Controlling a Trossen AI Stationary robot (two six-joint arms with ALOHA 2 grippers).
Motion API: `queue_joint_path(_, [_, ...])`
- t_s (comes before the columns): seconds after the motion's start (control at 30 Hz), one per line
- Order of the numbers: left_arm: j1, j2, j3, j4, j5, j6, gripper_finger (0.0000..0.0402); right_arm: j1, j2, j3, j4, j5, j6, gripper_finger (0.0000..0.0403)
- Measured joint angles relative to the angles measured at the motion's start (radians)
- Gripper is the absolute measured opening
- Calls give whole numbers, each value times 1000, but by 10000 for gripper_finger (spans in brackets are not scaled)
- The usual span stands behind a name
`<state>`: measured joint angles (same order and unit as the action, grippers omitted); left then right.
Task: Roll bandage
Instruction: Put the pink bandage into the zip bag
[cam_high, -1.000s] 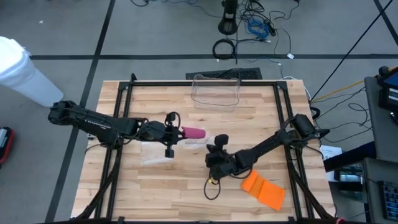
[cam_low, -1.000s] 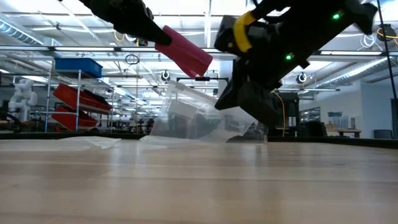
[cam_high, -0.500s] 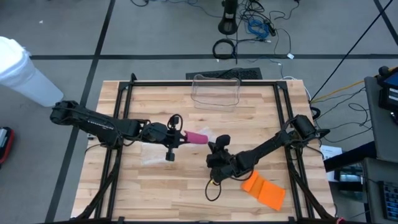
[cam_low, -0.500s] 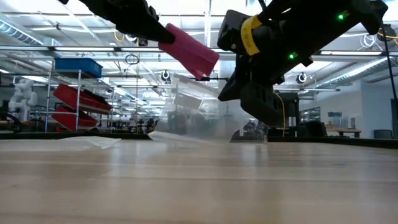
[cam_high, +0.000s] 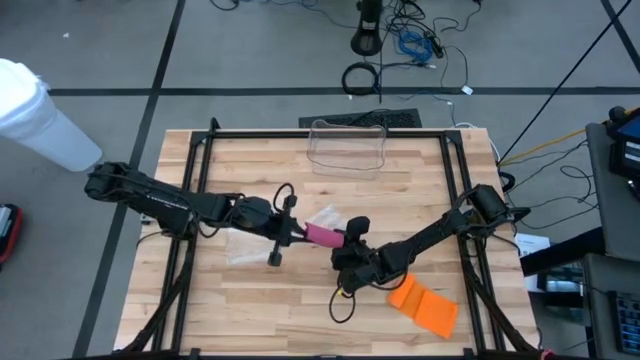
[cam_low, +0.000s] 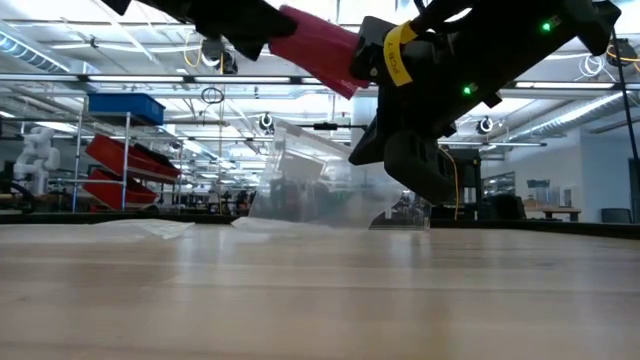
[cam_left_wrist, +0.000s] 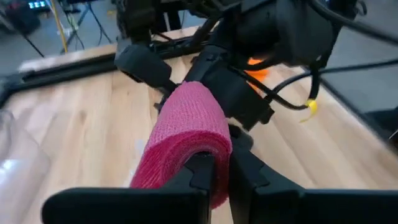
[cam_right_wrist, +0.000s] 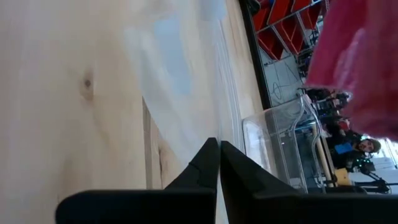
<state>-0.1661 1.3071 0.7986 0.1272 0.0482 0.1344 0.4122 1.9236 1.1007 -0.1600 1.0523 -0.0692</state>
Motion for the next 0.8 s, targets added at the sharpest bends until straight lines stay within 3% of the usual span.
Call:
queue_joint_path(0.2, [21,0,0,-36,16,-99,26,1,0,0,1,26,1,0])
queue_joint_path(0.8, [93,48,0,-59,2,-129,26,28,1,38,-46,46,-47,0])
